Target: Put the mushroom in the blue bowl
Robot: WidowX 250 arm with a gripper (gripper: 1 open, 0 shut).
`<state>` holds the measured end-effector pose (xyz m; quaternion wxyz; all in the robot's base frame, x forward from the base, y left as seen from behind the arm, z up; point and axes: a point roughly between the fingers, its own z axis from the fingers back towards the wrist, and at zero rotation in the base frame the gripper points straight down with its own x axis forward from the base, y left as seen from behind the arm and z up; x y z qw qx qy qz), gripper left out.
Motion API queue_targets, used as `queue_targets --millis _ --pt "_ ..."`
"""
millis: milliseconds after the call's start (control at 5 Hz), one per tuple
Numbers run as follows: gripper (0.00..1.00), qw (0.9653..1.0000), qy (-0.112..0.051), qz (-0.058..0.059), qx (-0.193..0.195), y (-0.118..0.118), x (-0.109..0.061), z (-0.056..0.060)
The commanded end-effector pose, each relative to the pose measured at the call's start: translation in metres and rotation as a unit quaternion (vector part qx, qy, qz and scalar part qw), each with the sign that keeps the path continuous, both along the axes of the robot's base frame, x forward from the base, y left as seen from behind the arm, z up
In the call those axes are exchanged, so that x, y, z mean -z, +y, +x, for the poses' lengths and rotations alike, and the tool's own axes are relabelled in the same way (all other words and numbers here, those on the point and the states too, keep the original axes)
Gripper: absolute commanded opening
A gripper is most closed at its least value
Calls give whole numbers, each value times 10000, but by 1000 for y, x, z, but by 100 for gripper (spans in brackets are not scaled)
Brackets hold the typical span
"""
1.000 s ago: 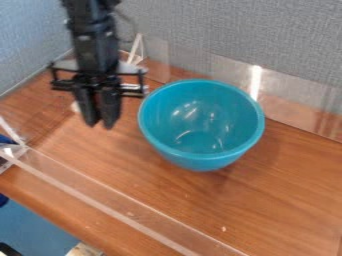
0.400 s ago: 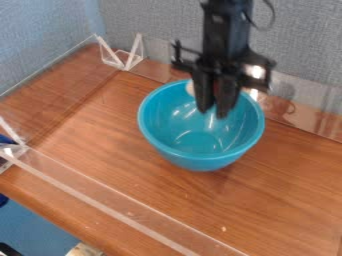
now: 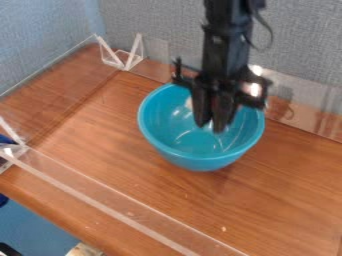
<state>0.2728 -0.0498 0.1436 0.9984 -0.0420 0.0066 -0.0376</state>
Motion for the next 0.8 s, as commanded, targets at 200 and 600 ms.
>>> queue_targets --millis 200,600 --pt "100 9994 -301 -55 -138 17 -13 6" --pt "0 10000 -45 -51 14 12 15 6"
